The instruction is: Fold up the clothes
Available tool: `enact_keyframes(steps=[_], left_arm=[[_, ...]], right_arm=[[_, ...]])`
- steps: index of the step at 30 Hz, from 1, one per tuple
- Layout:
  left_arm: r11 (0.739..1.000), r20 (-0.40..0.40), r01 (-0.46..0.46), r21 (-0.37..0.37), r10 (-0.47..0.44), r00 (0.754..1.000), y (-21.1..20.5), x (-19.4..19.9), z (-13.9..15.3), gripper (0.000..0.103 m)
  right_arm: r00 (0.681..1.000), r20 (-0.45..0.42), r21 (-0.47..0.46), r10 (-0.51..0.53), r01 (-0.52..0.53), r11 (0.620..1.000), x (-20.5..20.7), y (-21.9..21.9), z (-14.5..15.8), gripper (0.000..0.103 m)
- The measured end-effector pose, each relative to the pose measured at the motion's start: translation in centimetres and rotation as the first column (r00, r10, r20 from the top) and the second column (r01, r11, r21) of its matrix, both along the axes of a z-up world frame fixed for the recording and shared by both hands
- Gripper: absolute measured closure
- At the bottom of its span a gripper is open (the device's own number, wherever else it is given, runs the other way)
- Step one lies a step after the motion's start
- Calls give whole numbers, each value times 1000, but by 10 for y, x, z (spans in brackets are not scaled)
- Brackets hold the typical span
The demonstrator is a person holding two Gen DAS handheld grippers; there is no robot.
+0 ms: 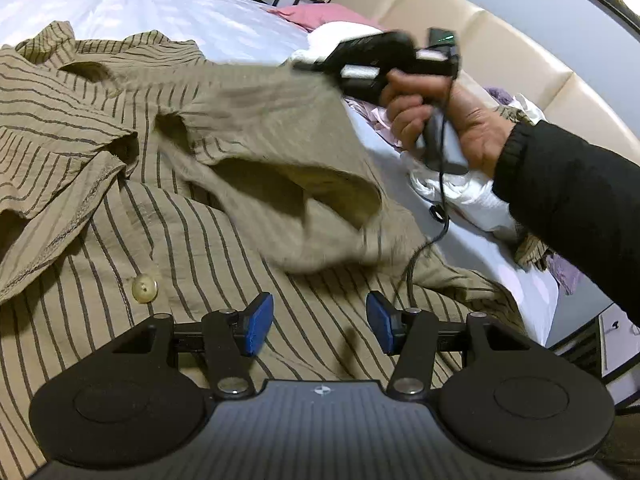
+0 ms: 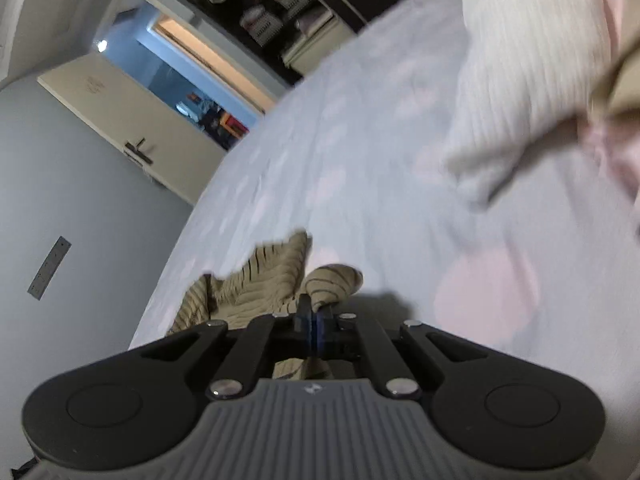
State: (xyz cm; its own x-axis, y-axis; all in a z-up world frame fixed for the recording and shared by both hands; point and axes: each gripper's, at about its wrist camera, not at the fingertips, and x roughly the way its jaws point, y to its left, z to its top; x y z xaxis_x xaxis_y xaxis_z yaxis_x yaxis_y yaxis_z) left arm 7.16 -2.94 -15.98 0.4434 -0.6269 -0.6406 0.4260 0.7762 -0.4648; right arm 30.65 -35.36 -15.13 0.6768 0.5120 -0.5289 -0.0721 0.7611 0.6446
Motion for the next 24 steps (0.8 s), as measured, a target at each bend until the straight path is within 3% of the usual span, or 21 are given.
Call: enact_keyframes(steps=[3, 6, 9, 12, 16, 17, 21, 24], left_arm=[[1000, -6, -5, 0, 5, 1000, 3, -2, -1, 54], [1000, 5, -8, 11, 8, 1000, 12, -9, 6, 54], [999, 28, -22, 32, 21, 999, 30, -20, 17, 54], [997, 44, -47, 65, 44, 998, 45, -34, 25, 54], [993, 23, -100, 63, 99, 995, 63, -50, 25, 54], [992, 17, -115, 56, 114, 993, 67, -53, 25, 54], [987, 8, -157, 35, 157, 988, 80, -71, 25, 53], [985, 22, -168, 27, 168, 986, 91, -84, 27, 53]], right_arm=[[997, -74, -159, 14, -26, 987, 5, 12, -4, 87], [998, -67, -261, -13, -5, 965, -10, 11, -3, 73], [999, -21, -249, -44, 37, 968, -43, -1, 9, 70], [1000, 19, -214, -6, 9, 977, -86, 2, 27, 69], [993, 72, -255, 95, -74, 964, -153, 48, 45, 47], [988, 91, -281, 122, -92, 955, -171, 63, 49, 47], [961, 159, -499, 226, -119, 858, -229, 126, 45, 44], [937, 178, -608, 299, -135, 783, -256, 162, 33, 37]])
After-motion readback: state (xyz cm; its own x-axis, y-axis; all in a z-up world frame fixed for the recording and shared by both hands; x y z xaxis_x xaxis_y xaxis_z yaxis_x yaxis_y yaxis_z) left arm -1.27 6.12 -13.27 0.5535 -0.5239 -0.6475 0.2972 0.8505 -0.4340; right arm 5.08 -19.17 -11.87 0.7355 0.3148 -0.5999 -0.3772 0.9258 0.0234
